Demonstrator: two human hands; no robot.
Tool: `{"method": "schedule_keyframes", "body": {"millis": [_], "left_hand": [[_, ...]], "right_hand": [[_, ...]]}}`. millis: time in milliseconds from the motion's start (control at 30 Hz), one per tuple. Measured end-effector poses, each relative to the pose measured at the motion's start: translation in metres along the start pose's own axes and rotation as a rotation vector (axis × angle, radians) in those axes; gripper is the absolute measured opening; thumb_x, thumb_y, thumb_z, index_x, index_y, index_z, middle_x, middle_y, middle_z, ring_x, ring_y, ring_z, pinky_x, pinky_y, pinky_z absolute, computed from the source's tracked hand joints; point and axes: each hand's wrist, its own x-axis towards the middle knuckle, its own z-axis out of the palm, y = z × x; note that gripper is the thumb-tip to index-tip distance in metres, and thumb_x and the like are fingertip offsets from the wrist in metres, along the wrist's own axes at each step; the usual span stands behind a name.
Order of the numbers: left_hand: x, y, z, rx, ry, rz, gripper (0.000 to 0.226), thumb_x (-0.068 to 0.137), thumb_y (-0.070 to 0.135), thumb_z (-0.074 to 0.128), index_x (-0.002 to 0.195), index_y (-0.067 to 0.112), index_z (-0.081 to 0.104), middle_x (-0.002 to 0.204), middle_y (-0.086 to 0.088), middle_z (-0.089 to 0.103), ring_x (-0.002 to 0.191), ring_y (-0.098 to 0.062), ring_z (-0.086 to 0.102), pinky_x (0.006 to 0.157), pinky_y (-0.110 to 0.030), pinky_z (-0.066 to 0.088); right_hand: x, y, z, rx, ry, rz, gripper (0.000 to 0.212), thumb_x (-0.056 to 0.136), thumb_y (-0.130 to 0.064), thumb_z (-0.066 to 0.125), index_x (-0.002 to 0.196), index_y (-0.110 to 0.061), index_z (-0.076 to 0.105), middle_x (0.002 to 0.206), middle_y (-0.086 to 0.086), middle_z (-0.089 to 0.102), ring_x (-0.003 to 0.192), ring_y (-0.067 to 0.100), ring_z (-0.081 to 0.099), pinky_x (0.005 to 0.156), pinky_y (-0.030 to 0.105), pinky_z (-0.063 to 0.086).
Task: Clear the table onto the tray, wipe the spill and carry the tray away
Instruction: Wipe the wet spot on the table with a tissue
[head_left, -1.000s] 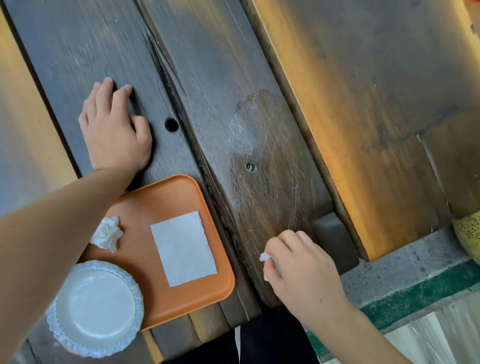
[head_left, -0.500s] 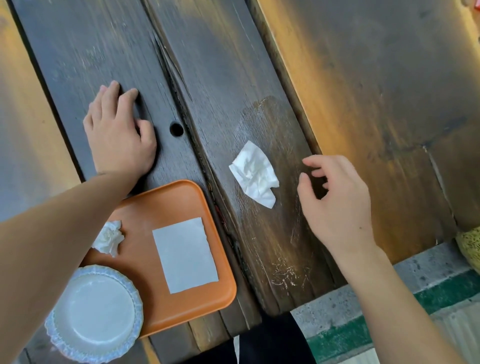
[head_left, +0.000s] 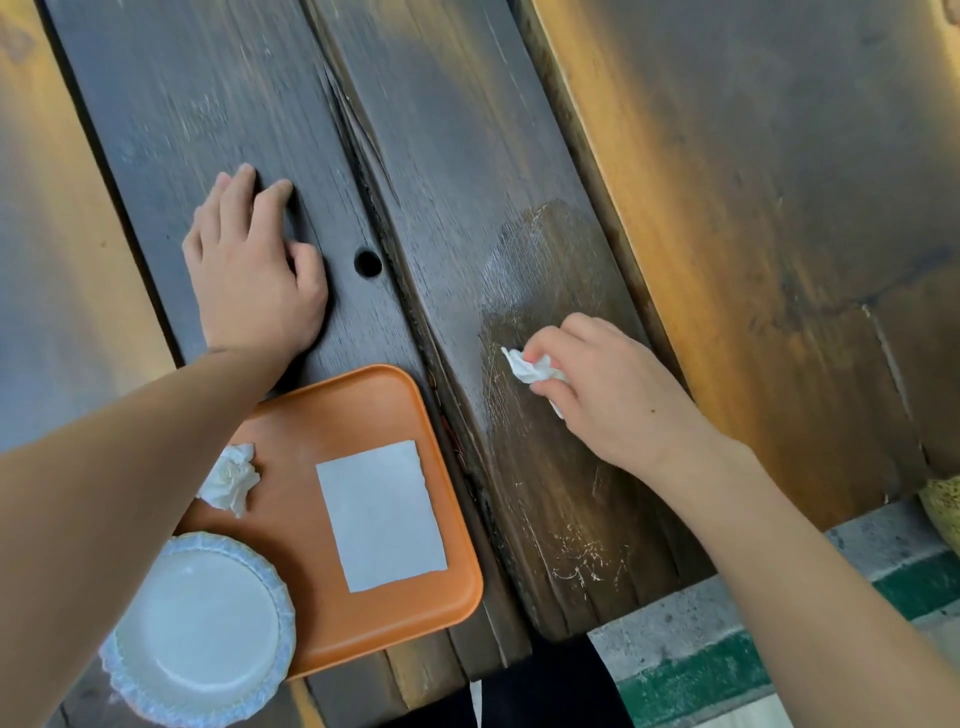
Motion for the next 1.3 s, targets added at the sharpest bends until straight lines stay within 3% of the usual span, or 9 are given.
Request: {"method": "schedule_keyframes", "body": {"millis": [67,167,267,467,667,867,1000,1133,1300], "left_hand": [[0.000,0.000,0.001,-0.005,0.007,-0.003,0.056,0.090,0.024,0.040,0.143,0.012,0.052,0.161,-0.013,0.042,0.153,-0.035,0.032,0.121,-0.050,0.026],[0.000,0.000,0.001,-0.002,0.009,0.000,0.056,0.090,0.024,0.041,0.143,0.012,0.052,0.161,-0.013,0.043,0.153,-0.035,0.032,0.121,-0.050,0.026],[0.000,0.000,0.001,-0.002,0.009,0.003,0.056,0.090,0.024,0.041,0.144,0.012,0.052,0.161,-0.013,0.042,0.153,-0.035,0.032,0.121,-0.050,0.026],[-0.001,0.000,0.001,-0.006,0.006,0.000,0.055,0.091,0.023,0.041,0.144,0.012,0.052,0.161,-0.013,0.042,0.154,-0.035,0.031,0.122,-0.051,0.026],[0.000,0.002,-0.001,-0.006,-0.003,-0.002,0.057,0.090,0.024,0.039,0.144,0.012,0.052,0.161,-0.014,0.042,0.154,-0.035,0.031,0.123,-0.052,0.026],[0.000,0.003,-0.001,-0.001,0.002,-0.002,0.056,0.090,0.024,0.040,0.143,0.011,0.053,0.160,-0.015,0.043,0.153,-0.036,0.033,0.122,-0.055,0.027],[0.000,0.004,-0.002,0.000,0.008,-0.001,0.057,0.089,0.025,0.039,0.143,0.010,0.054,0.160,-0.016,0.044,0.153,-0.037,0.033,0.122,-0.055,0.027],[0.000,0.003,-0.001,0.007,0.003,0.000,0.058,0.089,0.025,0.038,0.143,0.011,0.054,0.160,-0.016,0.043,0.153,-0.037,0.033,0.122,-0.053,0.027],[0.001,0.003,-0.002,0.013,-0.006,0.005,0.058,0.090,0.025,0.038,0.144,0.010,0.054,0.161,-0.016,0.042,0.153,-0.037,0.032,0.122,-0.053,0.026]], "right_hand": [[-0.002,0.006,-0.007,0.169,0.043,0.065,0.010,0.092,-0.031,0.066,0.098,-0.023,0.062,0.095,-0.008,0.055,0.081,0.010,0.057,0.075,0.036,0.054],[0.008,0.004,-0.017,0.429,0.324,0.140,0.017,0.085,-0.027,0.076,0.086,-0.018,0.061,0.094,-0.005,0.063,0.081,0.008,0.064,0.072,0.026,0.057],[0.025,0.008,-0.014,0.371,0.506,0.169,0.020,0.087,-0.023,0.073,0.080,-0.013,0.057,0.089,-0.007,0.060,0.079,0.000,0.057,0.067,0.017,0.047],[0.018,0.030,-0.001,-0.010,0.511,0.195,0.015,0.091,-0.015,0.064,0.106,-0.015,0.062,0.101,0.003,0.066,0.090,0.025,0.056,0.076,0.042,0.046],[0.055,0.029,-0.008,-0.159,0.558,0.235,0.029,0.094,-0.017,0.052,0.114,-0.019,0.073,0.098,0.007,0.062,0.090,0.031,0.052,0.072,0.038,0.035],[0.017,0.008,0.017,-0.347,0.444,0.279,0.045,0.099,-0.039,0.043,0.136,-0.017,0.056,0.116,0.009,0.056,0.100,0.028,0.048,0.074,0.041,0.035],[0.044,0.021,0.009,-0.235,0.551,0.173,0.027,0.096,-0.023,0.057,0.119,-0.014,0.070,0.097,0.010,0.060,0.090,0.028,0.048,0.071,0.032,0.022],[0.106,0.026,-0.012,-0.190,0.603,0.175,0.025,0.095,-0.024,0.055,0.110,-0.020,0.074,0.094,0.006,0.060,0.091,0.029,0.050,0.074,0.031,0.026],[0.079,0.000,0.004,-0.251,0.482,-0.034,0.024,0.090,-0.013,0.058,0.110,-0.018,0.071,0.097,0.009,0.062,0.090,0.031,0.053,0.071,0.036,0.029]]}}
